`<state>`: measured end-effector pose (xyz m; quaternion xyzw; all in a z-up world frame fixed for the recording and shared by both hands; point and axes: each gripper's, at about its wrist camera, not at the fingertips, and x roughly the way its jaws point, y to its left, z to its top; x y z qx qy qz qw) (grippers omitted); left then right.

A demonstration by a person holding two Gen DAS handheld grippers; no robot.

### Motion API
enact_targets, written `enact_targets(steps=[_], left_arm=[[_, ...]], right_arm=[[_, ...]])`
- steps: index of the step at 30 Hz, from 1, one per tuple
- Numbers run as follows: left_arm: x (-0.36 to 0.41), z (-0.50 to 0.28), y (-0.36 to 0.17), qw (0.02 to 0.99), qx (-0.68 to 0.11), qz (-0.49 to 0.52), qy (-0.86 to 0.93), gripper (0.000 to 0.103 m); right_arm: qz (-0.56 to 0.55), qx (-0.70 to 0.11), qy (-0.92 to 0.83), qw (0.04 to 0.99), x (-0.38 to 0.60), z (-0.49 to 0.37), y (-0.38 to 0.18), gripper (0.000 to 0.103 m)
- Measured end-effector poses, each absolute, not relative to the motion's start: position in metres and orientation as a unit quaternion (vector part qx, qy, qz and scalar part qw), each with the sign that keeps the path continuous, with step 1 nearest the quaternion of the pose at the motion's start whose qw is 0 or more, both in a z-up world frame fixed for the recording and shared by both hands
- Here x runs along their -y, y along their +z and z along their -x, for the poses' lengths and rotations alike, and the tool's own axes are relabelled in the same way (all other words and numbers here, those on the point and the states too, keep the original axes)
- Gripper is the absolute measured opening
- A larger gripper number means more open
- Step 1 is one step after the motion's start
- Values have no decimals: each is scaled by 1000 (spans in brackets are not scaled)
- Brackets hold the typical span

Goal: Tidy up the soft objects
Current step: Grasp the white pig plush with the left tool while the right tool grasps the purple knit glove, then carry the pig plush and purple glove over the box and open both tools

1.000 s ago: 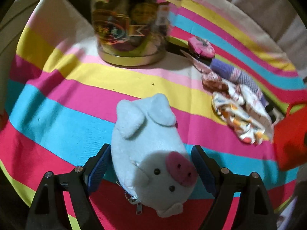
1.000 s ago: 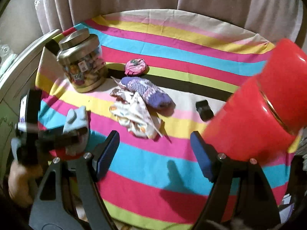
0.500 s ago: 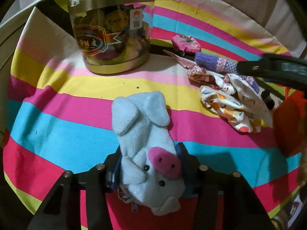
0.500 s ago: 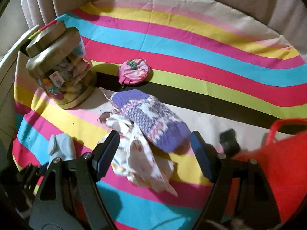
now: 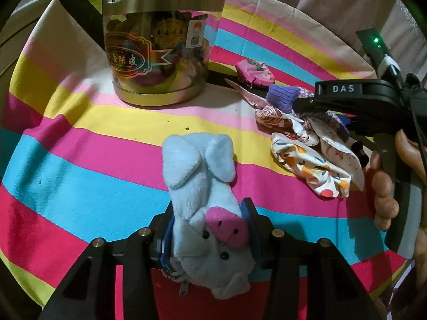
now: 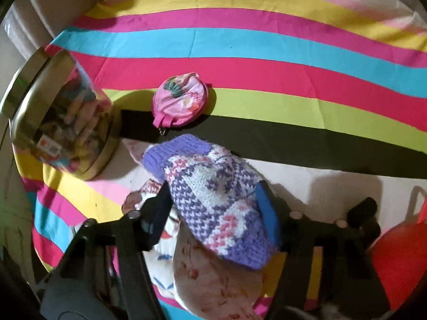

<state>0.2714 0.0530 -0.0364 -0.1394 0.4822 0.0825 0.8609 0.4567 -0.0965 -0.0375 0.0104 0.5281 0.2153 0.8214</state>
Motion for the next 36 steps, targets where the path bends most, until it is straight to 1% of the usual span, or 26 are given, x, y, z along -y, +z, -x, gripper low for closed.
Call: enact_targets(steps=[1,2,3,4,5,6,8,19,21,23,28,36], left_arm=[[-53,-271,-36,861,-481,140,82,47],[-54,-270,-36,862,-480,141,81,47],[-55,-268,-34,863,-479,142,81,47],[-55,-268,-34,863,-477,144,80,46],[-56,-267,-33,865,-474,146,79,46],[-56,-267,-33,866,-472,147,78,46],[-56,-266,-31,868,-467,150,77,46],[-64,-260,-22,875,-444,182,67,41],[-68,-257,-20,876,-436,199,61,35],[-70,-255,-17,878,-427,211,53,34],[-72,-250,-11,882,-414,222,45,34],[-67,-241,3,892,-389,230,24,31]], right_arm=[[-15,-527,215,822,97,-458,-38,50],[-20,-526,215,823,99,-459,-38,43],[-29,-526,214,823,101,-460,-39,38],[-33,-525,212,823,103,-463,-39,36],[-41,-523,212,824,105,-464,-38,30],[-44,-520,211,826,107,-464,-35,28],[-40,-506,207,836,109,-459,-25,26],[-18,-412,190,891,132,-409,35,26],[-13,-396,188,898,135,-396,44,26],[-12,-383,188,904,143,-377,54,26],[-9,-371,196,908,149,-341,61,26],[16,-374,187,908,159,-286,53,25]])
